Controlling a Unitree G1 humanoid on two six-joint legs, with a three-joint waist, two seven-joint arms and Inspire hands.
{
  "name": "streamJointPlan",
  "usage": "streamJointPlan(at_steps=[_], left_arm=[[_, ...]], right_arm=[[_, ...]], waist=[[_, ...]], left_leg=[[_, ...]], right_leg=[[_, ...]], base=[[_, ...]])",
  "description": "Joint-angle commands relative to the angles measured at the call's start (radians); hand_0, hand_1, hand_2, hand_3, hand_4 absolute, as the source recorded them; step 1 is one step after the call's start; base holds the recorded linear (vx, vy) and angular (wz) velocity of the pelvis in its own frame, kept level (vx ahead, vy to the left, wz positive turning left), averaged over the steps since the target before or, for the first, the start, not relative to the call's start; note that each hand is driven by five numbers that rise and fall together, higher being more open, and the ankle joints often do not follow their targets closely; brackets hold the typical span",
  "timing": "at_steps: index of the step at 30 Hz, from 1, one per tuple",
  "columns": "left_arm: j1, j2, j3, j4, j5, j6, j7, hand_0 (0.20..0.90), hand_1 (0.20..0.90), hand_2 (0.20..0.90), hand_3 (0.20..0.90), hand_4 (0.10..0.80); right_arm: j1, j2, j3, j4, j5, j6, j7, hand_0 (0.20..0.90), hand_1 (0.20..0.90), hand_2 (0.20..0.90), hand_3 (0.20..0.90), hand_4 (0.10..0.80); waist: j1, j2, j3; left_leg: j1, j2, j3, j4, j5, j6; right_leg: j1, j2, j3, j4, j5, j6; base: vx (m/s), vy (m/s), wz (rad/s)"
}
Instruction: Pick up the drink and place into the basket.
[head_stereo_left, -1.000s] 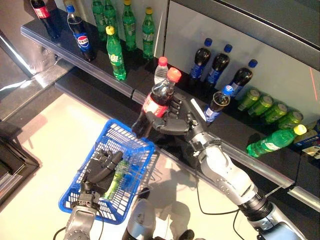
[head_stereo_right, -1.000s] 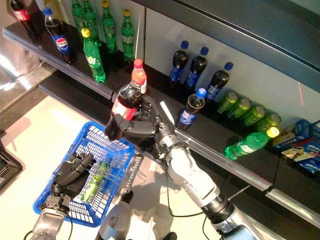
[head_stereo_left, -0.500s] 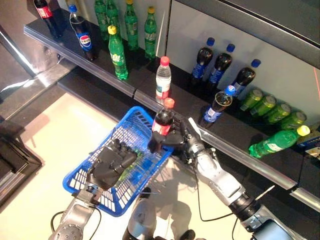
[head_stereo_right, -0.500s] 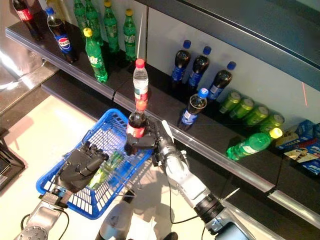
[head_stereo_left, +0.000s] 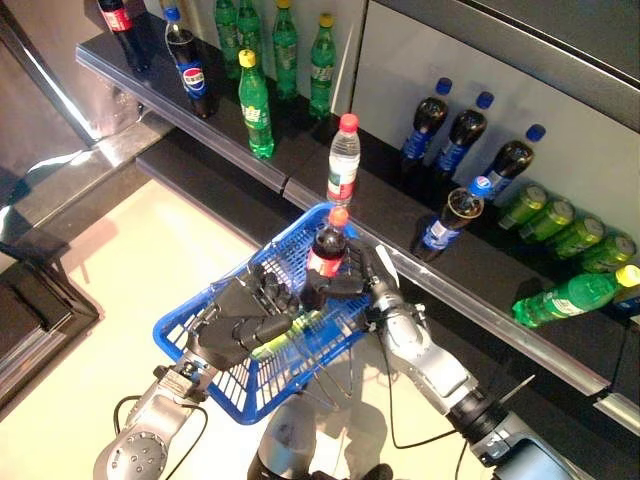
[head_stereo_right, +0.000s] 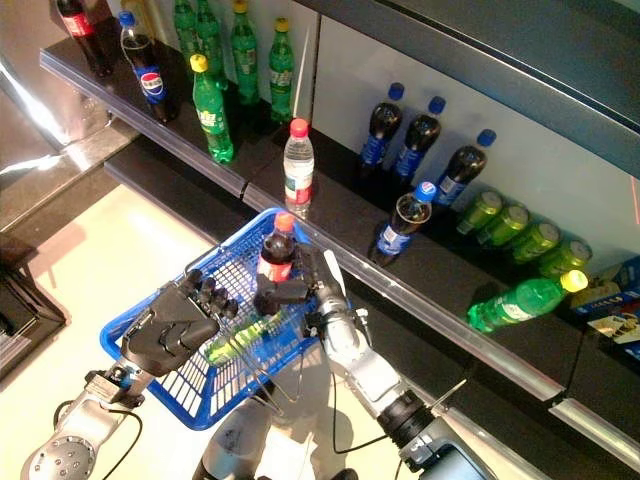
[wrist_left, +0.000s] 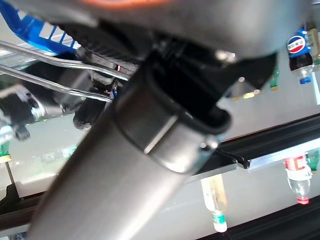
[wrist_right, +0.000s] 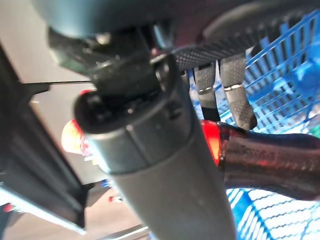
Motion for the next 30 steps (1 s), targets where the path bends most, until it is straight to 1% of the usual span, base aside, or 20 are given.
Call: streamJointPlan(at_steps=[1, 5, 11, 14, 17, 21, 25, 26, 27, 28, 30], left_arm=[[-0.121, -0.010, 0.017, -0.330, -0.169, -0.115, -0.231, 0.300, 0.300, 0.300, 0.200, 0.100], [-0.131, -0.002, 0.008, -0.342, -0.173, -0.113, -0.247, 0.300, 0.300, 0.300, 0.200, 0.100], [-0.139, -0.004, -0.009, -0.354, -0.188, -0.106, -0.259, 0.300, 0.300, 0.300, 0.200, 0.100], [-0.143, -0.009, -0.015, -0.363, -0.205, -0.091, -0.256, 0.300, 0.300, 0.300, 0.200, 0.100], [-0.152, -0.020, -0.034, -0.366, -0.189, -0.070, -0.257, 0.300, 0.300, 0.300, 0.200, 0.100], [-0.166, -0.013, -0.052, -0.368, -0.182, -0.052, -0.250, 0.300, 0.300, 0.300, 0.200, 0.100], [-0.176, -0.009, -0.060, -0.363, -0.178, -0.034, -0.242, 0.300, 0.300, 0.300, 0.200, 0.100], [-0.177, -0.006, -0.062, -0.365, -0.177, -0.033, -0.239, 0.300, 0.300, 0.300, 0.200, 0.100], [-0.181, 0.000, -0.064, -0.366, -0.182, -0.030, -0.232, 0.300, 0.300, 0.300, 0.200, 0.100], [-0.181, 0.001, -0.065, -0.367, -0.183, -0.029, -0.232, 0.300, 0.300, 0.300, 0.200, 0.100], [-0.183, 0.008, -0.063, -0.367, -0.197, -0.017, -0.232, 0.300, 0.300, 0.300, 0.200, 0.100]], right_arm=[[-0.061, 0.084, 0.050, -0.075, 0.013, -0.149, -0.028, 0.300, 0.300, 0.300, 0.200, 0.100], [-0.025, 0.124, 0.091, -0.040, 0.036, -0.151, -0.031, 0.300, 0.300, 0.300, 0.200, 0.100], [-0.019, 0.146, 0.130, -0.008, 0.029, -0.170, -0.027, 0.300, 0.300, 0.300, 0.200, 0.100], [-0.019, 0.164, 0.144, 0.018, 0.064, -0.179, -0.016, 0.300, 0.300, 0.300, 0.200, 0.100], [-0.031, 0.193, 0.162, 0.042, 0.105, -0.195, 0.005, 0.300, 0.300, 0.300, 0.200, 0.100], [-0.069, 0.245, 0.165, 0.104, 0.178, -0.196, 0.006, 0.300, 0.300, 0.300, 0.200, 0.100], [-0.089, 0.295, 0.148, 0.180, 0.342, -0.183, 0.016, 0.300, 0.300, 0.300, 0.200, 0.100], [-0.092, 0.307, 0.138, 0.200, 0.371, -0.185, 0.025, 0.300, 0.300, 0.300, 0.200, 0.100], [-0.093, 0.323, 0.126, 0.231, 0.436, -0.196, 0.036, 0.300, 0.300, 0.300, 0.200, 0.100], [-0.093, 0.325, 0.124, 0.235, 0.449, -0.199, 0.036, 0.300, 0.300, 0.300, 0.200, 0.100], [-0.092, 0.337, 0.110, 0.267, 0.535, -0.205, 0.059, 0.300, 0.300, 0.300, 0.200, 0.100]], waist=[[0.006, 0.024, -0.150], [0.008, 0.015, -0.137], [0.010, 0.015, -0.135], [0.016, 0.015, -0.135], [0.027, 0.012, -0.134], [0.045, 0.006, -0.134], [0.062, 0.000, -0.135], [0.064, -0.002, -0.136], [0.070, -0.003, -0.136], [0.071, -0.004, -0.136], [0.076, -0.006, -0.135]], left_leg=[[0.053, 0.070, 0.014, 0.040, -0.037, -0.013], [0.046, 0.068, 0.012, 0.039, -0.036, -0.012], [0.038, 0.063, 0.010, 0.034, -0.032, -0.012], [0.034, 0.060, 0.005, 0.039, -0.034, -0.011], [0.029, 0.055, -0.005, 0.044, -0.035, -0.010], [0.031, 0.052, -0.018, 0.046, -0.033, -0.009], [0.040, 0.050, -0.025, 0.043, -0.030, -0.011], [0.041, 0.048, -0.027, 0.041, -0.028, -0.010], [0.041, 0.046, -0.031, 0.041, -0.027, -0.010], [0.041, 0.046, -0.032, 0.042, -0.027, -0.010], [0.040, 0.045, -0.036, 0.044, -0.029, -0.010]], right_leg=[[-0.068, -0.074, -0.013, 0.131, 0.033, -0.020], [-0.081, -0.075, -0.009, 0.136, 0.037, -0.016], [-0.090, -0.079, -0.002, 0.135, 0.040, -0.011], [-0.091, -0.083, -0.005, 0.137, 0.041, -0.009], [-0.088, -0.084, -0.010, 0.135, 0.046, -0.007], [-0.079, -0.088, -0.025, 0.135, 0.053, -0.007], [-0.066, -0.088, -0.036, 0.136, 0.057, -0.006], [-0.064, -0.088, -0.040, 0.136, 0.059, -0.006], [-0.061, -0.089, -0.045, 0.137, 0.061, -0.006], [-0.060, -0.089, -0.046, 0.137, 0.061, -0.006], [-0.059, -0.091, -0.052, 0.141, 0.065, -0.005]], base=[[0.010, 0.006, 0.09], [-0.001, -0.003, 0.02], [-0.003, 0.006, 0.00], [0.000, 0.000, 0.00], [0.026, -0.008, 0.06], [0.051, -0.025, 0.05], [0.058, -0.004, 0.14], [0.073, 0.008, 0.14], [0.056, 0.005, 0.11], [0.058, -0.001, 0.10], [0.046, -0.009, 0.12]])
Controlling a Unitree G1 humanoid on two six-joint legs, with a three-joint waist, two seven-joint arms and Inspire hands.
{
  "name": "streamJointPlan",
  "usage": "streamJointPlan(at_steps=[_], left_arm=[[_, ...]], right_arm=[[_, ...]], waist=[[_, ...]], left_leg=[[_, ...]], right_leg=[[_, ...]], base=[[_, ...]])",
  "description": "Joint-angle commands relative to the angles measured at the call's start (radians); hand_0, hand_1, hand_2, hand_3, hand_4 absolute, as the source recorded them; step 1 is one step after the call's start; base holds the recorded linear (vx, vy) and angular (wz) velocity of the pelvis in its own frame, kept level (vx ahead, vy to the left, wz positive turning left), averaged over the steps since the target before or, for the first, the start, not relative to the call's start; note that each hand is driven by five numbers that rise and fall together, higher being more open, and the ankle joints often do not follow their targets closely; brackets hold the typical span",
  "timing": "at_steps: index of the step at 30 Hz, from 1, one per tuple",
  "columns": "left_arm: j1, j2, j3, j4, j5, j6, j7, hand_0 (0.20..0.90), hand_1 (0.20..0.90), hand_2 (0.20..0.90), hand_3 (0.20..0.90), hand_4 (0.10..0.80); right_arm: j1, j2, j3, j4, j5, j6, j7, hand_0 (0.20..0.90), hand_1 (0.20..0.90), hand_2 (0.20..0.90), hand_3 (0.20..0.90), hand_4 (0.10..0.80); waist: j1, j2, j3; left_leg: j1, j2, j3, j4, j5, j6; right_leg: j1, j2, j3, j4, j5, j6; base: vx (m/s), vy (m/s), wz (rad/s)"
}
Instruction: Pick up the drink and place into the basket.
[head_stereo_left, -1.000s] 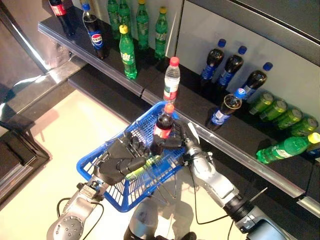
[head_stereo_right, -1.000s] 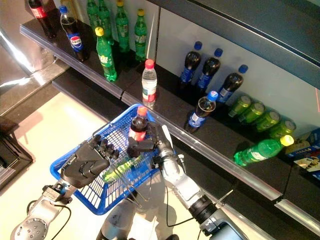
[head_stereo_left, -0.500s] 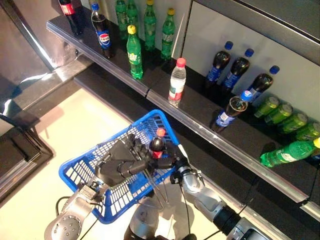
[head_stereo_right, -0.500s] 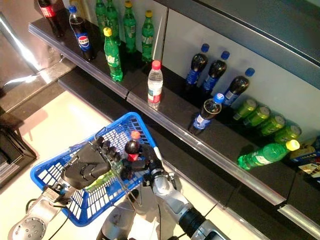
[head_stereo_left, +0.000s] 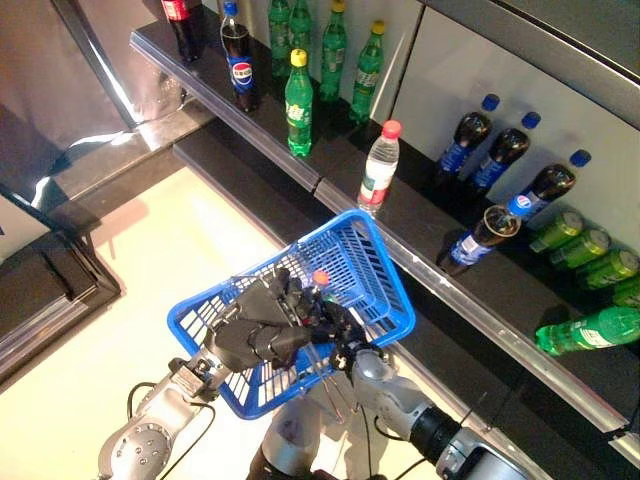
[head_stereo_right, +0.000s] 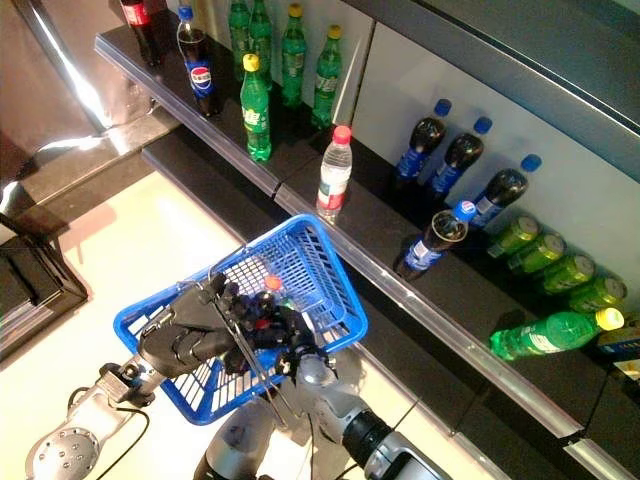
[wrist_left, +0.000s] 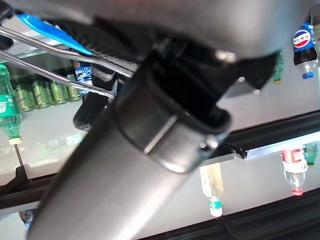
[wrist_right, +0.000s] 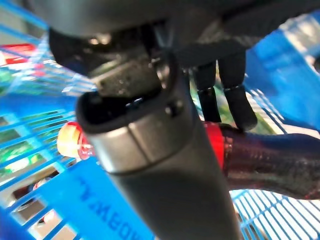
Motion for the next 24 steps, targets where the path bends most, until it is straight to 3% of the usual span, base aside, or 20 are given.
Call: streamJointPlan(at_steps=[1, 9, 14, 15, 16, 18, 24], left_arm=[[-0.138, -0.029, -0.010, -0.333, -0.195, -0.083, -0.201, 0.300, 0.300, 0.300, 0.200, 0.100], [-0.157, 0.014, -0.037, -0.361, -0.200, -0.074, -0.248, 0.300, 0.300, 0.300, 0.200, 0.100], [-0.176, 0.026, -0.051, -0.371, -0.226, -0.074, -0.206, 0.300, 0.300, 0.300, 0.200, 0.100], [-0.177, 0.028, -0.052, -0.371, -0.228, -0.076, -0.193, 0.300, 0.300, 0.300, 0.200, 0.100], [-0.176, 0.026, -0.054, -0.370, -0.227, -0.077, -0.182, 0.300, 0.300, 0.300, 0.200, 0.100], [-0.175, 0.027, -0.052, -0.367, -0.240, -0.076, -0.161, 0.300, 0.300, 0.300, 0.200, 0.100], [-0.170, 0.023, -0.040, -0.354, -0.248, -0.077, -0.148, 0.300, 0.300, 0.300, 0.200, 0.100]], right_arm=[[-0.101, 0.163, -0.007, -0.020, 0.208, -0.162, 0.093, 0.300, 0.300, 0.300, 0.200, 0.100], [-0.099, 0.193, -0.086, 0.144, 0.506, -0.117, 0.249, 0.300, 0.300, 0.300, 0.200, 0.100], [-0.122, 0.190, -0.136, 0.220, 0.582, -0.103, 0.249, 0.300, 0.300, 0.300, 0.200, 0.100], [-0.125, 0.189, -0.143, 0.231, 0.586, -0.103, 0.249, 0.406, 0.406, 0.406, 0.324, 0.224], [-0.127, 0.187, -0.149, 0.232, 0.600, -0.110, 0.244, 0.549, 0.549, 0.549, 0.491, 0.391], [-0.131, 0.187, -0.169, 0.243, 0.622, -0.127, 0.239, 0.900, 0.900, 0.900, 0.900, 0.800], [-0.140, 0.173, -0.199, 0.258, 0.614, -0.146, 0.234, 0.900, 0.900, 0.900, 0.900, 0.800]], waist=[[0.009, 0.004, -0.131], [0.017, 0.005, -0.126], [0.017, 0.008, -0.130], [0.017, 0.009, -0.131], [0.017, 0.010, -0.131], [0.016, 0.010, -0.131], [0.010, 0.002, -0.131]], left_leg=[[0.060, 0.080, 0.016, 0.031, -0.026, -0.017], [0.059, 0.087, 0.018, 0.035, -0.026, -0.013], [0.063, 0.088, 0.020, 0.035, -0.026, -0.013], [0.065, 0.088, 0.020, 0.035, -0.027, -0.013], [0.065, 0.088, 0.022, 0.037, -0.028, -0.012], [0.065, 0.087, 0.025, 0.043, -0.031, -0.012], [0.064, 0.092, 0.032, 0.042, -0.029, -0.011]], right_leg=[[-0.065, -0.073, -0.020, 0.097, 0.104, -0.016], [-0.070, -0.070, -0.019, 0.103, 0.107, -0.008], [-0.068, -0.071, -0.018, 0.104, 0.109, -0.005], [-0.067, -0.072, -0.019, 0.105, 0.110, -0.005], [-0.066, -0.073, -0.020, 0.106, 0.111, -0.004], [-0.065, -0.075, -0.021, 0.108, 0.112, -0.003], [-0.066, -0.075, -0.024, 0.103, 0.118, 0.001]], base=[[0.037, -0.010, 0.12], [0.018, -0.004, 0.04], [0.030, 0.023, 0.05], [0.037, 0.023, 0.01], [0.033, 0.023, 0.00], [0.000, 0.000, 0.00], [0.000, 0.000, 0.00]])
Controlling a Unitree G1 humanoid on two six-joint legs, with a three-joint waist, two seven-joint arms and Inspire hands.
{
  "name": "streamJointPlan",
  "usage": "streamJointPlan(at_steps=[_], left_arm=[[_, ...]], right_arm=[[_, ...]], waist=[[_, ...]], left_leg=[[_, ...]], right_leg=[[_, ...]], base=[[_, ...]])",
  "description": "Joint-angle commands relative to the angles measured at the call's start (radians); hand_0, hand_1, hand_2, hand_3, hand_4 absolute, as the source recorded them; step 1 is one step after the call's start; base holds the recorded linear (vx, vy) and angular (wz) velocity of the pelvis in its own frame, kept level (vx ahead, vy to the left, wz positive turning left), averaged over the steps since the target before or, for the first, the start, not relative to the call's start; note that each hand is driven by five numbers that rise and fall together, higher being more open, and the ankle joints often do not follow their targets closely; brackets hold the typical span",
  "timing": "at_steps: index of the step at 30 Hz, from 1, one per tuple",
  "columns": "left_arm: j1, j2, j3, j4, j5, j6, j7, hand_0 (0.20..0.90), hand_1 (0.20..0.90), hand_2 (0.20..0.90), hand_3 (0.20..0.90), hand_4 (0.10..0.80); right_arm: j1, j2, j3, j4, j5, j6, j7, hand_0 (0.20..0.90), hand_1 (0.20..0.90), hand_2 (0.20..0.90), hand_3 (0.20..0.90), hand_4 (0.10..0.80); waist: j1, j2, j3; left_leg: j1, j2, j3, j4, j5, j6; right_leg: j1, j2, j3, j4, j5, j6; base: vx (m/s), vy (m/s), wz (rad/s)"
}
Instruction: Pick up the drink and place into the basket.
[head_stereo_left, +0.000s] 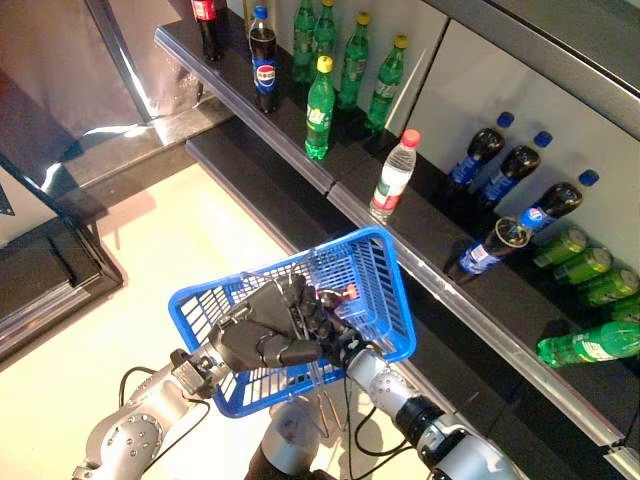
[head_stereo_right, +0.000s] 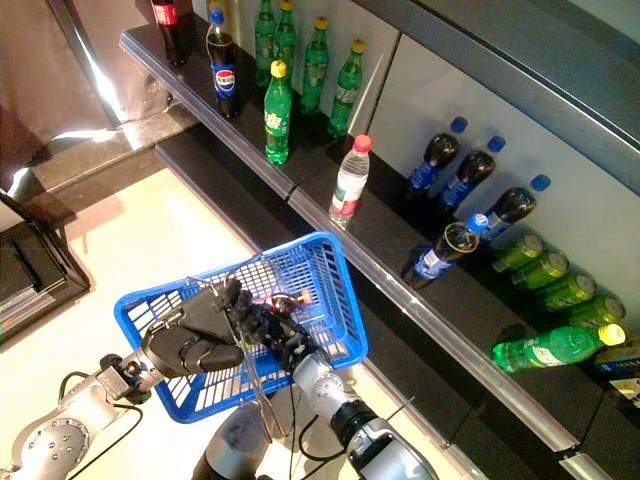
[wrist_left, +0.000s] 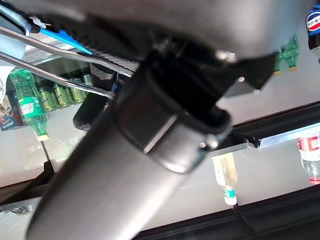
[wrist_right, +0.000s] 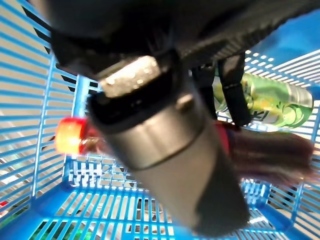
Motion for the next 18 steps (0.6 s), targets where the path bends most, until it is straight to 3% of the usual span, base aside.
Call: streamJointPlan(at_steps=[1, 6, 11, 18], left_arm=[[-0.140, -0.085, 0.003, -0.317, -0.242, -0.123, -0.146, 0.300, 0.300, 0.300, 0.200, 0.100], [-0.114, -0.101, 0.033, -0.287, -0.267, -0.128, -0.092, 0.300, 0.300, 0.300, 0.200, 0.100], [-0.080, -0.145, 0.090, -0.225, -0.258, -0.179, -0.012, 0.300, 0.300, 0.300, 0.200, 0.100], [-0.044, -0.204, 0.183, -0.072, -0.212, -0.258, -0.027, 0.300, 0.300, 0.300, 0.200, 0.100]], right_arm=[[-0.064, 0.073, -0.023, -0.022, 0.017, -0.068, 0.056, 0.900, 0.900, 0.900, 0.900, 0.800], [-0.029, 0.038, -0.038, -0.111, -0.004, -0.096, 0.030, 0.900, 0.900, 0.900, 0.900, 0.800], [0.049, -0.025, -0.027, -0.283, -0.156, -0.123, -0.024, 0.900, 0.900, 0.900, 0.900, 0.800], [0.216, -0.172, -0.060, -0.671, -0.349, -0.067, 0.012, 0.900, 0.900, 0.900, 0.900, 0.800]], waist=[[0.000, 0.016, -0.127], [-0.012, 0.011, -0.126], [-0.034, 0.002, -0.117], [-0.105, -0.021, -0.107]], left_leg=[[0.080, 0.090, 0.040, 0.004, -0.021, -0.013], [0.086, 0.094, 0.047, 0.002, -0.022, -0.014], [0.091, 0.103, 0.059, -0.003, -0.023, -0.017], [0.103, 0.124, 0.096, -0.018, -0.027, -0.012]], right_leg=[[-0.071, -0.067, 0.000, 0.061, 0.134, 0.009], [-0.070, -0.068, 0.003, 0.063, 0.135, 0.008], [-0.075, -0.066, 0.011, 0.066, 0.129, 0.010], [-0.106, -0.055, 0.056, 0.072, 0.116, 0.011]], base=[[0.000, 0.000, 0.00], [0.000, 0.000, 0.00], [0.000, 0.000, 0.00], [-0.045, -0.017, -0.12]])
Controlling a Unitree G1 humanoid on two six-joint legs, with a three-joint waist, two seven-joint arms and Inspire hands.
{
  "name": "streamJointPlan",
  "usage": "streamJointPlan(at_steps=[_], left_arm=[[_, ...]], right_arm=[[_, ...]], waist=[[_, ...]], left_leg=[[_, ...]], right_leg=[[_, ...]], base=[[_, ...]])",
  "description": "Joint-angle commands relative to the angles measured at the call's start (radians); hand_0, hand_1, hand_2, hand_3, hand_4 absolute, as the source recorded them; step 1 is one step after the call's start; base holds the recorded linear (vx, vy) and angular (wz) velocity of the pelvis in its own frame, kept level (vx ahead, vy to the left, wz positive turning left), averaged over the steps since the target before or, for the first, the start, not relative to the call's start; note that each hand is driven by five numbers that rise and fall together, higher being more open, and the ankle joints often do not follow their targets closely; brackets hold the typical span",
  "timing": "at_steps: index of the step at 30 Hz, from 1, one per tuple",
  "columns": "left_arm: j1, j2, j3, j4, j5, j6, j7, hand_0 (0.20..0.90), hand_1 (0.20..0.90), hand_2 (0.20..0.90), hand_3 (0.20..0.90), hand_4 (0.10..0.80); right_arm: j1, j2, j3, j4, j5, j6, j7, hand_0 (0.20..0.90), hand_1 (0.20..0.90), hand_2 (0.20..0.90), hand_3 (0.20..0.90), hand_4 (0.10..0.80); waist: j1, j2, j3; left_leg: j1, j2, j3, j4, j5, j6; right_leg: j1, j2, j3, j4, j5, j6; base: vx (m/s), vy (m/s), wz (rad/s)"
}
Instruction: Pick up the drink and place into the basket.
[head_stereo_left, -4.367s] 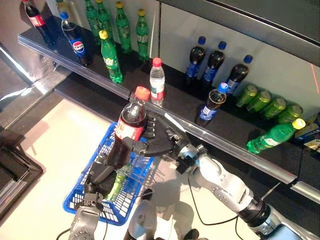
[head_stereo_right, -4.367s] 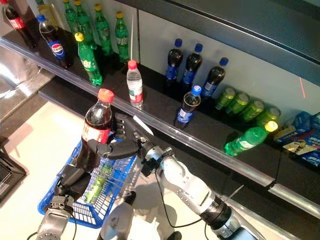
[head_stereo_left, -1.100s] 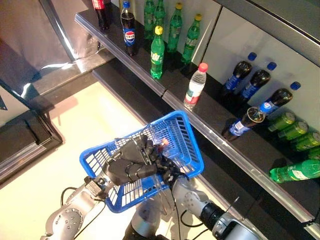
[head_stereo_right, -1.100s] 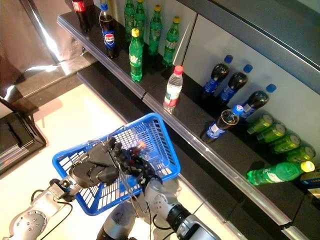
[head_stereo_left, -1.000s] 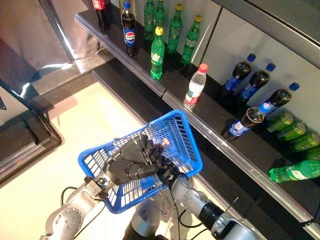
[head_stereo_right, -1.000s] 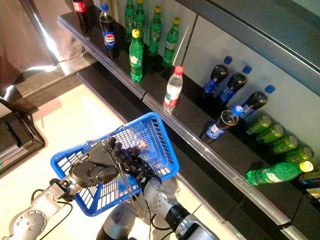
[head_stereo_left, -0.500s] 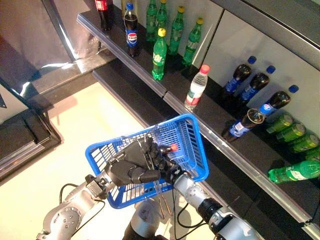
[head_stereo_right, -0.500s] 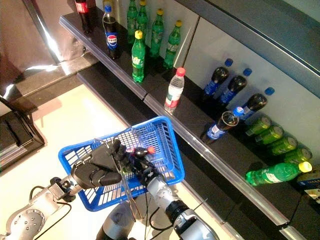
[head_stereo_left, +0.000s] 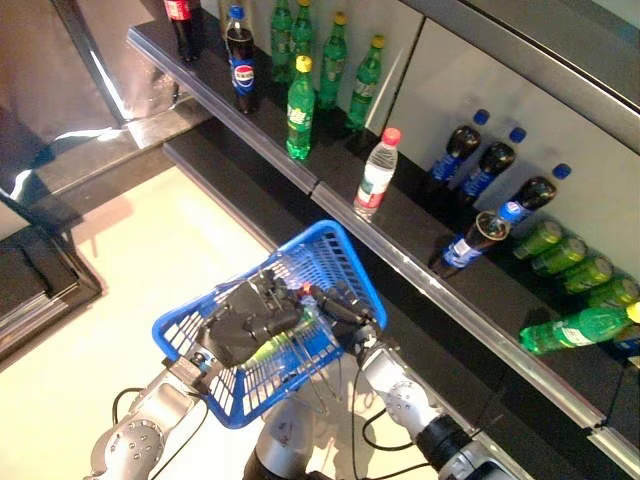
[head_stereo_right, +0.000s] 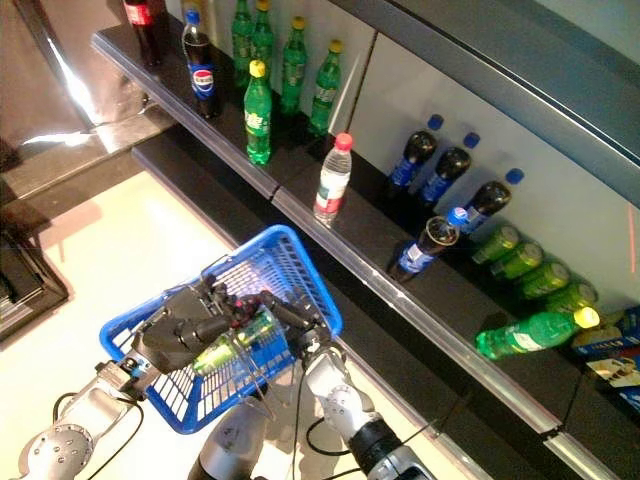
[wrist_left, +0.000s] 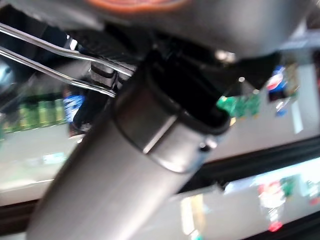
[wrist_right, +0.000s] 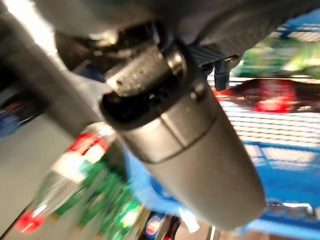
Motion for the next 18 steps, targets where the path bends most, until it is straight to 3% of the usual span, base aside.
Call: streamJointPlan(at_steps=[1, 9, 15, 18], left_arm=[[-0.087, -0.073, 0.073, -0.248, -0.198, -0.196, -0.157, 0.300, 0.300, 0.300, 0.200, 0.100], [-0.050, -0.130, 0.110, -0.172, -0.200, -0.253, -0.154, 0.300, 0.300, 0.300, 0.200, 0.100], [-0.027, -0.162, 0.132, -0.086, -0.186, -0.291, -0.139, 0.300, 0.300, 0.300, 0.200, 0.100], [-0.016, -0.179, 0.141, -0.015, -0.184, -0.349, -0.106, 0.300, 0.300, 0.300, 0.200, 0.100]], right_arm=[[0.010, -0.042, -0.041, -0.201, -0.098, -0.021, 0.061, 0.900, 0.900, 0.900, 0.900, 0.800], [0.070, -0.170, -0.096, -0.524, -0.170, 0.036, 0.202, 0.900, 0.900, 0.900, 0.900, 0.800], [0.100, -0.214, -0.144, -0.658, -0.196, 0.081, 0.287, 0.900, 0.900, 0.900, 0.900, 0.800], [0.143, -0.238, -0.164, -0.688, -0.210, 0.116, 0.337, 0.900, 0.900, 0.900, 0.900, 0.800]], waist=[[-0.046, 0.021, -0.105], [-0.101, 0.016, -0.108], [-0.135, 0.019, -0.119], [-0.163, 0.017, -0.137]], left_leg=[[0.111, 0.094, 0.039, -0.029, -0.022, -0.014], [0.138, 0.108, 0.079, -0.038, -0.032, -0.012], [0.151, 0.107, 0.095, -0.045, -0.040, -0.007], [0.160, 0.101, 0.100, -0.080, -0.030, -0.004]], right_leg=[[-0.080, -0.056, 0.025, 0.046, 0.117, 0.017], [-0.095, -0.041, 0.079, 0.043, 0.104, 0.019], [-0.099, -0.028, 0.130, 0.024, 0.104, 0.023], [-0.094, -0.014, 0.174, -0.020, 0.113, 0.024]], base=[[-0.027, -0.001, -0.15], [-0.032, -0.005, -0.17], [-0.040, -0.005, -0.12], [-0.062, -0.029, -0.03]])
